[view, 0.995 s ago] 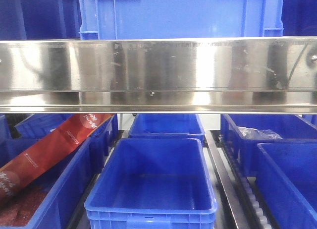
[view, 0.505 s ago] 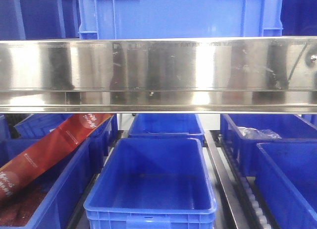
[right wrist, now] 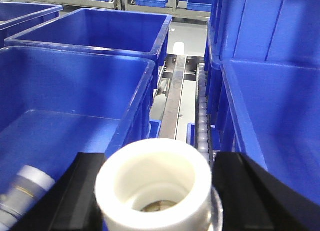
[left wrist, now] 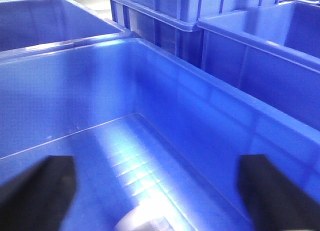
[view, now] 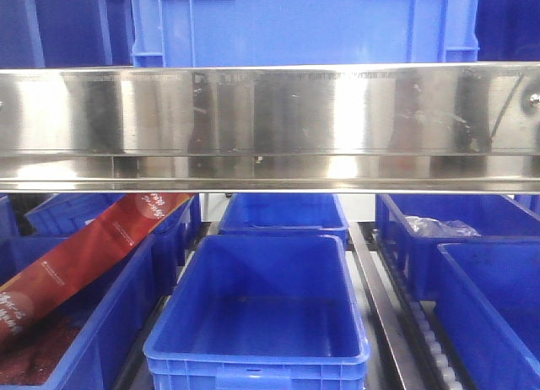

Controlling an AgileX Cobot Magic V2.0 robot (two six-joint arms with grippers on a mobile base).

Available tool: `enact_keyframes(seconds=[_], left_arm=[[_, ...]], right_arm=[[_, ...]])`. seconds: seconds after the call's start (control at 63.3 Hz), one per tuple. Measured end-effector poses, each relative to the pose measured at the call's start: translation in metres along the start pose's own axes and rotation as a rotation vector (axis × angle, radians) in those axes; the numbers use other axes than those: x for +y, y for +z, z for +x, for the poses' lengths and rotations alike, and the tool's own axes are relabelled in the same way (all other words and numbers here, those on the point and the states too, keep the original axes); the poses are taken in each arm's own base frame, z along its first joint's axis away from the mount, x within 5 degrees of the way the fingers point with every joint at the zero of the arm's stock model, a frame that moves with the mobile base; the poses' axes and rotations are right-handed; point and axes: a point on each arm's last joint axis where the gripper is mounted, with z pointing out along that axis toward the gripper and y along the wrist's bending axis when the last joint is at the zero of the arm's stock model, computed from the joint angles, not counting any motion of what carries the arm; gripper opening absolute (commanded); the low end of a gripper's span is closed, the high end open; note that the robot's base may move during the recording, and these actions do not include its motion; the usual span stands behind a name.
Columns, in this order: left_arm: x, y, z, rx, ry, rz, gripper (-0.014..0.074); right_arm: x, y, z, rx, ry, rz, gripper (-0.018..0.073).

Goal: Place valve from conveyor to right shelf box
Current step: 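Open the left gripper to drop its valve into a blue bin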

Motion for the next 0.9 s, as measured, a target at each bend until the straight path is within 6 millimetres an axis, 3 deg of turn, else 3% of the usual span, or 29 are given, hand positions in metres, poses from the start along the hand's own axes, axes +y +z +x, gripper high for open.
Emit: enact_keyframes(seconds=[0.111, 0.237, 0.426, 0.6, 0.742, 0.9], left_arm=[[-0.002, -0.022, -0.014, -0.006, 0.005, 0.004, 0.0167], [0.004, -0.069, -0.039, -0.028, 0.007, -0.014, -0.0111], [0.026, -0.145, -0.062, 0.002, -0.002, -0.089, -0.0111], [0.048, -0.202, -0.053, 0.101, -0.034, -0.189, -0.0111], [0.051, -0.235, -0.03, 0.14, -0.055, -0.234, -0.0111], [0.043, -0.265, 0.001, 0.167, -0.065, -0.247, -0.0111]], right_arm=[[0.0, 0.0, 0.0, 0.0, 0.0, 0.0, -0.0168], [0.0, -0.001, -0.001, 0.016, -0.001, -0.004, -0.0168], [0.004, -0.015, -0.025, -0.04, 0.0, -0.019, -0.0168], [0.023, -0.022, -0.055, -0.14, -0.014, -0.09, -0.0168], [0.052, -0.002, -0.063, -0.152, -0.026, -0.187, -0.0168], [0.083, 0.041, -0.048, -0.085, -0.037, -0.263, -0.0168]])
